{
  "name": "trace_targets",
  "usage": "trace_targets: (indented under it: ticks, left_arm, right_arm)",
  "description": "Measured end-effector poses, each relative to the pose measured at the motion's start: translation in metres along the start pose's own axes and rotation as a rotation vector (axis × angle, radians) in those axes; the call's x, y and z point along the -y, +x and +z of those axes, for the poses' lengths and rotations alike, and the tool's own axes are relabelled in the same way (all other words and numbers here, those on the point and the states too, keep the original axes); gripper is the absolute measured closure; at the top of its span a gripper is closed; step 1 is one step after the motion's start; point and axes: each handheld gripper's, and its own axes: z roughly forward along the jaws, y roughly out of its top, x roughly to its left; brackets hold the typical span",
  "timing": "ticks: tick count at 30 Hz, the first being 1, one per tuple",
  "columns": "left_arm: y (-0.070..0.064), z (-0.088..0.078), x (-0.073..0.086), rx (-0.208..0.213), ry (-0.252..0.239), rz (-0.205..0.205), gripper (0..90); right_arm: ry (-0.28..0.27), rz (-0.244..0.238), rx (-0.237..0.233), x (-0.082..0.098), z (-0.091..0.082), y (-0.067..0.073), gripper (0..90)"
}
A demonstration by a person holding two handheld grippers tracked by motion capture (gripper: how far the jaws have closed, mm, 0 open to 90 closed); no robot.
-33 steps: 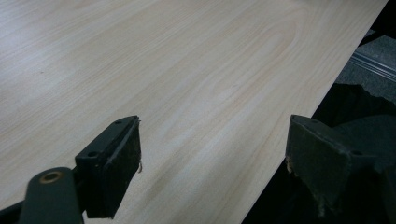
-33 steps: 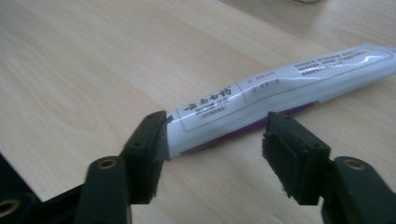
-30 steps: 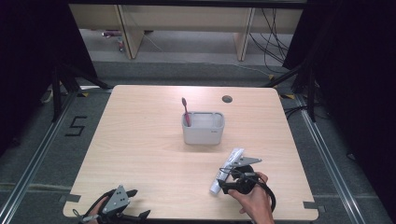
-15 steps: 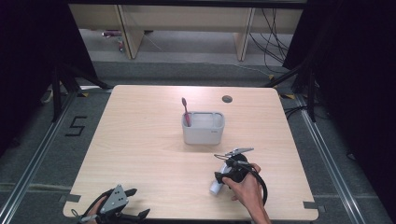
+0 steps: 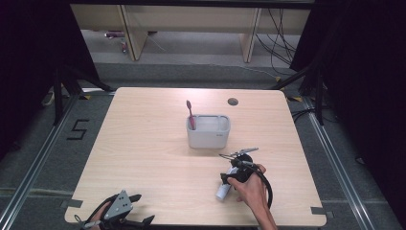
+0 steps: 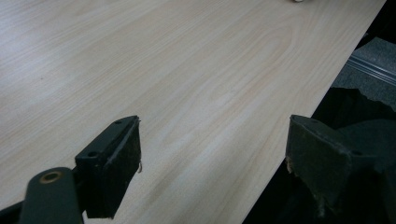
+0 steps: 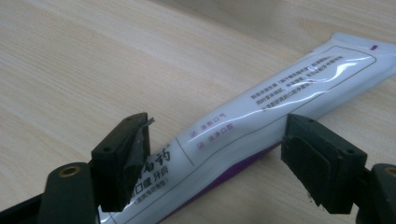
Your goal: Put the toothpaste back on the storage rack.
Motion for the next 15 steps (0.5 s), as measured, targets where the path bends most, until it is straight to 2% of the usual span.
trace_targets:
  ticks: [4, 5, 6, 8, 10, 11, 13, 15]
  left_arm:
    - [-0.0008, 0.0004, -0.0002, 0.010, -0.005, -0.005, 18.0]
    - [-0.0009, 0.0005, -0.0003, 0.010, -0.008, -0.006, 18.0]
    - [-0.0009, 0.0007, 0.0002, 0.012, -0.009, -0.003, 18.0]
    - [-0.0008, 0.0004, 0.0003, 0.012, -0.007, -0.003, 18.0]
    - [-0.0007, 0.0005, -0.0001, 0.008, -0.005, -0.010, 18.0]
    - [-0.0008, 0.0010, 0.0002, 0.010, -0.009, -0.005, 18.0]
    - [-0.0004, -0.0008, -0.0002, 0.007, 0.017, 0.016, 18.0]
    - [0.0000, -0.0005, -0.0007, 0.015, 0.007, 0.011, 18.0]
  right_arm:
    - [0.028, 0.018, 0.015, -0.0004, 0.0023, 0.0008, 25.6]
    - [0.037, 0.004, 0.019, -0.0002, 0.0028, -0.0001, 26.3]
    - [0.055, 0.008, 0.026, 0.0006, 0.0034, 0.0010, 28.4]
    - [0.055, -0.012, 0.009, 0.0016, 0.0043, -0.0013, 33.2]
    - [0.063, -0.022, 0.019, 0.0028, 0.0034, -0.0033, 38.7]
    - [0.059, -0.021, 0.008, 0.0033, 0.0028, -0.0033, 41.3]
    - [0.073, -0.046, 0.004, 0.0031, 0.0019, -0.0055, 46.4]
    - [0.076, -0.067, -0.016, 0.0024, -0.0004, -0.0076, 52.0]
